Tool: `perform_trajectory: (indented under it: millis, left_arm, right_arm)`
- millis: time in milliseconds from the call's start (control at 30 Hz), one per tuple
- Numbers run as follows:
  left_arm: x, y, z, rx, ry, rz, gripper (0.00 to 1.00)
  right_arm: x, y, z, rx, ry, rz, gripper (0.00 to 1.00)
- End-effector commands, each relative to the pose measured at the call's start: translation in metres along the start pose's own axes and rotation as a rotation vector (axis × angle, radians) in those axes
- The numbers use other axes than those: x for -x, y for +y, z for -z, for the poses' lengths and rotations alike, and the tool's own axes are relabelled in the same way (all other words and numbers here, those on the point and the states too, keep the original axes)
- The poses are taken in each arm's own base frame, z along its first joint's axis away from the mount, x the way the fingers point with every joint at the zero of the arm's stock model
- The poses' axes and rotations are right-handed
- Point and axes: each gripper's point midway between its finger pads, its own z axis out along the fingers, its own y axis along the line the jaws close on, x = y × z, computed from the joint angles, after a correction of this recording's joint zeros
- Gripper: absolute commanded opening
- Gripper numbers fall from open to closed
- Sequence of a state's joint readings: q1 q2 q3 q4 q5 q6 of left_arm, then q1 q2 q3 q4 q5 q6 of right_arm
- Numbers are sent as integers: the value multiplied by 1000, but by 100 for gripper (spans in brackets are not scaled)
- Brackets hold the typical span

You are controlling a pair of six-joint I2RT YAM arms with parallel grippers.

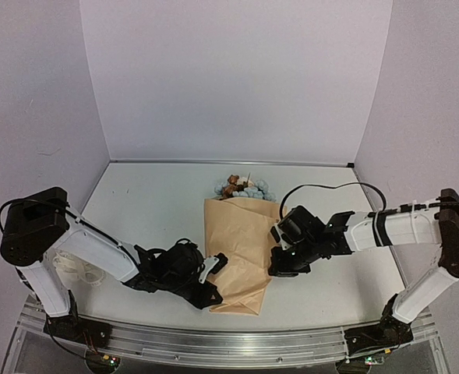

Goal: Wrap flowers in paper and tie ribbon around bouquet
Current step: Adjust the 2/3-folded wrapping paper at the center of the board.

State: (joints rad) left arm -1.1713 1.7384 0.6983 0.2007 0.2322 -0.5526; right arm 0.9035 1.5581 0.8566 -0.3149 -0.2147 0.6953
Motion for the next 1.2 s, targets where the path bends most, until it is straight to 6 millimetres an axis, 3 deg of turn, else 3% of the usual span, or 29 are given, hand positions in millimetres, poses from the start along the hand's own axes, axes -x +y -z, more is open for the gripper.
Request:
perform_trajectory:
  millis: [0, 67, 200, 333, 500, 667, 800, 1167]
  left_arm:
    - [-16, 13, -5, 31, 41, 24, 1]
    - [-16, 12, -5, 28, 40, 23, 1]
    - [-16, 11, -5, 17, 39, 21, 1]
    - [-14, 9, -6, 8, 36, 18, 1]
    - [-11, 6, -5, 5, 33, 8, 1]
    - [-10, 6, -5, 8, 33, 6, 1]
    - [-12, 6, -5, 6, 38, 8, 1]
    - [-21, -1, -1, -46, 68, 12, 1]
  right_arm:
    - [13, 15, 21, 36, -25, 13, 18]
    - [11, 21, 33, 62, -25, 18, 29]
    - [2, 42, 53, 136, -12, 34, 39]
    - [-10, 73, 51, 201, 28, 63, 29]
    - [-11, 101, 19, 271, 84, 12, 16]
    - [-16, 95, -16, 264, 110, -48, 11]
    - [-25, 76, -38, 213, 119, -65, 8]
    - [-39, 33, -62, 124, 135, -79, 7]
